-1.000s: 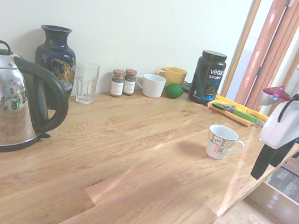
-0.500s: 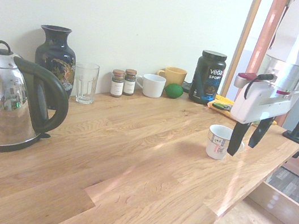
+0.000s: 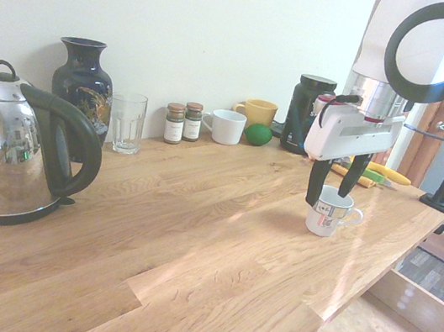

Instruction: Put cup in the drawer

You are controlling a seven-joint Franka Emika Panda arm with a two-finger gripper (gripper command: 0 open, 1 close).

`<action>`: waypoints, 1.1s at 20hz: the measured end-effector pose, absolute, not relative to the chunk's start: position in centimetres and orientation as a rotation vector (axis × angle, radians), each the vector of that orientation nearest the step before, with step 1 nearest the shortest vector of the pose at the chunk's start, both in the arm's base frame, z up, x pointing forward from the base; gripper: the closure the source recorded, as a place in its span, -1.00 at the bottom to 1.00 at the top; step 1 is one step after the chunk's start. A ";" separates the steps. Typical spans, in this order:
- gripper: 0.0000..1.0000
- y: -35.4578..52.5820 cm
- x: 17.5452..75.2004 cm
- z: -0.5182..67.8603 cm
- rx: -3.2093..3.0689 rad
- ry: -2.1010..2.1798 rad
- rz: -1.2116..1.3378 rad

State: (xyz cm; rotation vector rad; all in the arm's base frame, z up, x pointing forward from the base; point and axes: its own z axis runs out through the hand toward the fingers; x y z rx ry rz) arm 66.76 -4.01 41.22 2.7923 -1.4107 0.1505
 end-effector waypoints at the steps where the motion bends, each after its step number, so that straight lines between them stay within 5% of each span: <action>1: -1.00 -4.0 67.2 41.0 2.791 -1.411 0.146; 22: -1.00 -3.7 67.6 34.8 2.761 -1.422 -0.028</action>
